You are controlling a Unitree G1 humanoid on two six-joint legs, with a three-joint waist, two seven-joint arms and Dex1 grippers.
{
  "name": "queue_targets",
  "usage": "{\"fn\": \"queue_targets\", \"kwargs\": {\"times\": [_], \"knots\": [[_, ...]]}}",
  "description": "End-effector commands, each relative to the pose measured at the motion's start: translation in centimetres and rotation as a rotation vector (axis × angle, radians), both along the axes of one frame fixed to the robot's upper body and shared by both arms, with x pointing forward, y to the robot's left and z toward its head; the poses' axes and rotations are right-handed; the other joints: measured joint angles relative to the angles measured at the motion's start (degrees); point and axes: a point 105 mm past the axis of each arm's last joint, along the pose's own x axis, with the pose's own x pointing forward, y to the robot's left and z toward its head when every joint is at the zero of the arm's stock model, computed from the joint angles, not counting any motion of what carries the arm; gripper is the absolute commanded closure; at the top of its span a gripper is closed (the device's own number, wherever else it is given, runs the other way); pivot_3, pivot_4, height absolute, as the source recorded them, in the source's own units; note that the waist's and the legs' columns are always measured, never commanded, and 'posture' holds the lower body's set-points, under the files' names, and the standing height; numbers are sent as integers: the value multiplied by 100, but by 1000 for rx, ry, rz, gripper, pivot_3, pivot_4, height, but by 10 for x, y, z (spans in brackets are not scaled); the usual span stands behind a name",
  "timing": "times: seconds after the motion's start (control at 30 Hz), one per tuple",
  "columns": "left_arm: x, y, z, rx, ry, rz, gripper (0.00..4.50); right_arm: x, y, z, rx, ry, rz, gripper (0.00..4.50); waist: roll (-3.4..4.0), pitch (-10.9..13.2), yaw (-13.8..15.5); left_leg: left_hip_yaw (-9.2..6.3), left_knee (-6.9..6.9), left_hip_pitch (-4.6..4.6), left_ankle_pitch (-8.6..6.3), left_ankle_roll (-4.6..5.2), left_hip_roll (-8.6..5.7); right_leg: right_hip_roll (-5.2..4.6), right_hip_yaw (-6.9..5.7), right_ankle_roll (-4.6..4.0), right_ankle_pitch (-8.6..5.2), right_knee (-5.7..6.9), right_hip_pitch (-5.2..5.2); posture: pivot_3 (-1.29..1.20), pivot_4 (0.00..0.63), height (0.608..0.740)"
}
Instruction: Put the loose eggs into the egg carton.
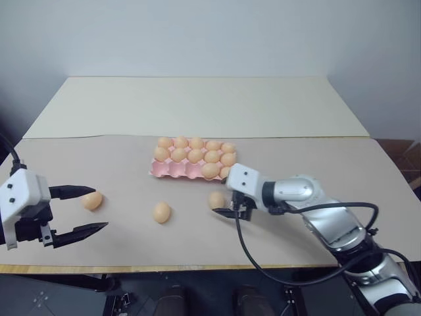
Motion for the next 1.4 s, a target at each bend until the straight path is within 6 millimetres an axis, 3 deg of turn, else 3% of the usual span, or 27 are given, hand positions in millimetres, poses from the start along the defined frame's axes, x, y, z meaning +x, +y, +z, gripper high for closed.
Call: {"fn": "queue_targets", "kwargs": {"times": [0.03,0.53,0.63,0.77,0.87,1.0,1.23,1.4], "knots": [[0,-2,6,26,-32,-6,286,4,2,-1,-19,-35,-21,45,0,0,4,-1,0,0,0,0,0,0,-1,0,0,-1,0,0,150,740],[-1,1,3,35,-26,4,286,11,8,-29,-59,-8,-63,45,-1,0,-7,0,0,-1,0,0,0,1,-2,0,0,-1,0,0,150,740],[-2,2,3,37,-27,8,286,12,9,-27,-43,-7,-63,620,-1,0,-7,0,0,0,0,0,0,1,-2,0,0,0,0,0,150,740],[-2,3,3,39,-29,11,286,13,8,-27,-48,-13,-67,1913,-1,0,-8,0,0,0,0,0,0,1,-2,0,0,0,0,0,150,740],[-2,3,3,40,-30,12,286,14,8,-25,-52,-41,-72,2064,-1,0,-8,0,0,0,0,0,0,0,-2,0,0,-1,0,0,150,740],[-3,6,0,47,-16,23,286,14,12,-7,-28,-97,-47,2064,-1,0,-8,0,0,0,0,0,0,1,-2,0,0,0,0,0,150,740],[-7,13,-10,71,32,53,286,32,45,48,95,-252,-10,2064,0,0,-87,-3,-3,2,0,0,5,6,-1,0,0,4,-3,0,150,740],[-8,11,-11,68,28,49,286,57,67,55,94,-323,-30,2064,-3,-2,-126,-3,-3,1,1,-1,-1,-2,-6,0,0,2,-1,0,150,740]]}}
